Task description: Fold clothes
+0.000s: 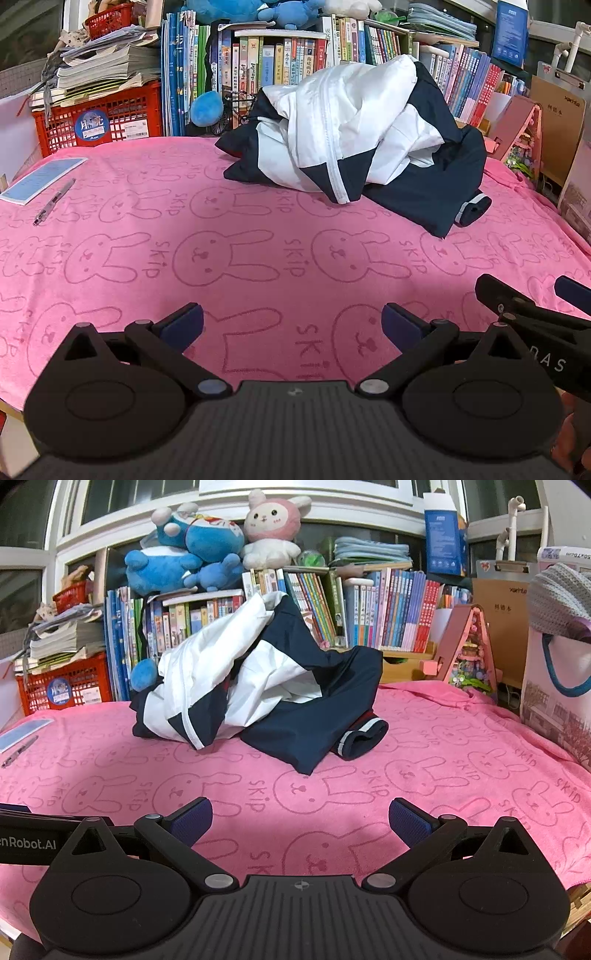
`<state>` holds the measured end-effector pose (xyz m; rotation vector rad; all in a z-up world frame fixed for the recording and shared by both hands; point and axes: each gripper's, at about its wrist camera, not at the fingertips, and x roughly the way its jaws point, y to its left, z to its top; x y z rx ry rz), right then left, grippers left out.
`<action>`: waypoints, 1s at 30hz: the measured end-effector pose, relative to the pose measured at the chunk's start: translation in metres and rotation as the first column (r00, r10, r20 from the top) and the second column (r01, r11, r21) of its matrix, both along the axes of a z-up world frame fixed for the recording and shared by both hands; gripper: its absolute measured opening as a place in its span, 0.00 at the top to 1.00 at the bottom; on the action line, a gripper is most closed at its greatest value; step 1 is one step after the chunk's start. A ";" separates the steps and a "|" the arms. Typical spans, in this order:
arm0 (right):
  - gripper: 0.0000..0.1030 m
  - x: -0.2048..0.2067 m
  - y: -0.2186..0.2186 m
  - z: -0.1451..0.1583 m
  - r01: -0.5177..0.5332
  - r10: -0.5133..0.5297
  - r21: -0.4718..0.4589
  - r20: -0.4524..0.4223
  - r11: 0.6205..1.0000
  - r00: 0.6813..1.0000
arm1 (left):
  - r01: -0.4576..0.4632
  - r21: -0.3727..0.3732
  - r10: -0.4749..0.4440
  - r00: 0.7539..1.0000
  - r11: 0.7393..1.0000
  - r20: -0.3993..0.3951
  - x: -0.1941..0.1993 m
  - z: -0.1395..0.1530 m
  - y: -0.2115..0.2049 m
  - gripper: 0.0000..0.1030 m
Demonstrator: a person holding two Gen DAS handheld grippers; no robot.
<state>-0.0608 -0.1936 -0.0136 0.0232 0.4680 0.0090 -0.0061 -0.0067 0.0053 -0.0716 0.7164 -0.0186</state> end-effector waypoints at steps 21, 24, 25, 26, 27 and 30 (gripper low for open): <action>0.00 0.009 0.004 -0.006 -0.015 0.018 -0.049 0.078 0.999 0.997 | -0.015 -0.012 0.014 1.000 1.000 -0.024 0.003 -0.009 0.012 0.00; 0.00 0.024 0.004 -0.007 -0.045 0.060 -0.135 0.111 0.990 0.992 | -0.027 -0.023 0.026 0.999 0.999 -0.028 0.005 -0.011 0.019 0.00; 0.00 0.031 0.005 -0.007 -0.056 0.075 -0.168 0.110 0.984 0.991 | -0.031 -0.029 0.030 0.999 0.999 -0.029 0.005 -0.011 0.022 0.00; 0.00 0.039 0.005 -0.008 -0.066 0.090 -0.202 0.109 0.977 0.990 | -0.036 -0.034 0.035 0.999 0.999 -0.030 0.006 -0.012 0.025 0.00; 0.00 0.046 0.005 -0.009 -0.077 0.104 -0.235 0.107 0.969 0.989 | -0.040 -0.039 0.038 0.999 0.998 -0.032 0.007 -0.013 0.027 0.00; 0.00 0.073 0.003 -0.013 -0.101 0.133 -0.316 0.080 0.943 0.988 | -0.047 -0.049 0.045 0.998 0.998 -0.039 0.008 -0.016 0.033 0.00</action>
